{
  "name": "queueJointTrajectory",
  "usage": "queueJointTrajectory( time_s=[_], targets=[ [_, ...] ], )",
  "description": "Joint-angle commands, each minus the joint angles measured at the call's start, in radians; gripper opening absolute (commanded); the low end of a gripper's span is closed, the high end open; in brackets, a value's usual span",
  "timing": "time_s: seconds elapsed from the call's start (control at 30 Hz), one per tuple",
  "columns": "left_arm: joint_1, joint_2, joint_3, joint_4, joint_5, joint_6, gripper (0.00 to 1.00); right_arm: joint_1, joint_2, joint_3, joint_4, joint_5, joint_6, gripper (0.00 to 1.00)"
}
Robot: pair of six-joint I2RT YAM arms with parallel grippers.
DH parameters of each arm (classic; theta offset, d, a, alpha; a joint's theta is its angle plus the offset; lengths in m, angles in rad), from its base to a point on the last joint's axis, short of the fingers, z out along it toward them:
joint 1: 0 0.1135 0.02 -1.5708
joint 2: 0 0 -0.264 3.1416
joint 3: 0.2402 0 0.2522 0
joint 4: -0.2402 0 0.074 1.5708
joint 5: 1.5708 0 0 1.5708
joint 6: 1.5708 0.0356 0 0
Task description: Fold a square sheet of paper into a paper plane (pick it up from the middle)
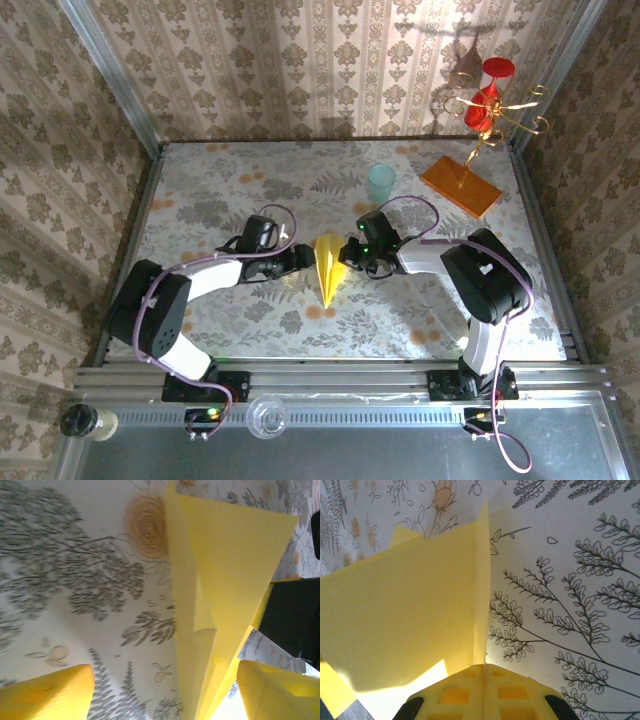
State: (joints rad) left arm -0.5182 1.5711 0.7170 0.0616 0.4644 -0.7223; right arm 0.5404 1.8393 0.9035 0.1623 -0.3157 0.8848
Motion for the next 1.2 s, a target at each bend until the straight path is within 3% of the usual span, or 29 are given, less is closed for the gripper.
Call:
queueJointTrajectory(
  time_s=[0.0, 0.23, 0.43, 0.7, 1.17],
  targets=[
    [-0.023, 0.048, 0.058, 0.020, 0.008, -0.005, 0.70, -0.005, -0.005, -0.007, 0.020, -0.019, 0.006, 0.05],
    [-0.040, 0.146, 0.120, -0.012, -0.022, 0.012, 0.37, -0.008, -0.003, -0.009, 0.021, -0.021, 0.007, 0.05],
    [-0.039, 0.128, 0.113, -0.009, -0.074, 0.011, 0.15, -0.013, -0.022, -0.018, 0.031, -0.024, 0.011, 0.02],
    [-0.011, 0.030, 0.049, -0.008, -0.136, -0.005, 0.09, -0.024, -0.047, -0.041, 0.067, -0.022, 0.035, 0.01],
    [-0.009, 0.074, 0.013, 0.007, -0.144, -0.065, 0.10, -0.025, 0.023, -0.035, 0.093, -0.042, 0.050, 0.01]
  ],
)
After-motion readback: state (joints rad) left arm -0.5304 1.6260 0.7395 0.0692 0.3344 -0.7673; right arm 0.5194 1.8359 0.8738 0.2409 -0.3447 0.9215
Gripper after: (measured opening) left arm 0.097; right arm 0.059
